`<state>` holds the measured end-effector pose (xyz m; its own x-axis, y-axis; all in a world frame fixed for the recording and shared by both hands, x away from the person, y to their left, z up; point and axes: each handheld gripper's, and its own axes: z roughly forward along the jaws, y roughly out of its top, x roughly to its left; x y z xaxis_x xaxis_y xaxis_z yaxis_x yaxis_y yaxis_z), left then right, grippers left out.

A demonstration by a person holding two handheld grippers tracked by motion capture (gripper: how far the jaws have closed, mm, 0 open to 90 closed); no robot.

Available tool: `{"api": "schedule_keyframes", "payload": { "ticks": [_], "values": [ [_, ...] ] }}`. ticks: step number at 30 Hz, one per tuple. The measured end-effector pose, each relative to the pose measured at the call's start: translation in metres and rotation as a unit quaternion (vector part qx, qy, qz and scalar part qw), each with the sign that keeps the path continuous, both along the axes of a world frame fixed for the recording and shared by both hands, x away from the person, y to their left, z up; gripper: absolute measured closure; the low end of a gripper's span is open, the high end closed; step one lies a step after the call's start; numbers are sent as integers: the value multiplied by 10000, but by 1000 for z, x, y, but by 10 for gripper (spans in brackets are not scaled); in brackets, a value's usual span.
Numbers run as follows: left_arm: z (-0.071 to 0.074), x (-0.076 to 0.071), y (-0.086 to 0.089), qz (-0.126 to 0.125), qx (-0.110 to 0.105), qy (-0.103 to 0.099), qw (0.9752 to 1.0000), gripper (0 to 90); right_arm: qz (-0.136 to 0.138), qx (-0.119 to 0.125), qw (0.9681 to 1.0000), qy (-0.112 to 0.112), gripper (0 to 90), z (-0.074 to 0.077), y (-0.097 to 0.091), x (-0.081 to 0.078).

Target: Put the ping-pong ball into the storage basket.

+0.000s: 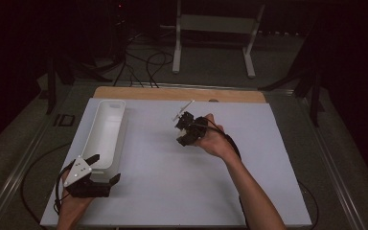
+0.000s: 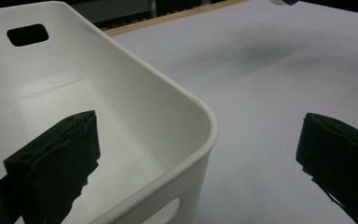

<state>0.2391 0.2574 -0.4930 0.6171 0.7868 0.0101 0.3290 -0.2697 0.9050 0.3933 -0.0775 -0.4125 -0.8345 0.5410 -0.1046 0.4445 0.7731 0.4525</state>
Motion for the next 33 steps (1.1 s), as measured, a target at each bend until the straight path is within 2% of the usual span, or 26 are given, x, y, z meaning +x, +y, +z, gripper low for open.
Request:
{"api": "schedule_keyframes", "payload": {
  "ticks": [33],
  "values": [
    [0,0,1,4,-25,1,10000,1,122,0,9999,-91,502,14,11,0]
  ]
}}
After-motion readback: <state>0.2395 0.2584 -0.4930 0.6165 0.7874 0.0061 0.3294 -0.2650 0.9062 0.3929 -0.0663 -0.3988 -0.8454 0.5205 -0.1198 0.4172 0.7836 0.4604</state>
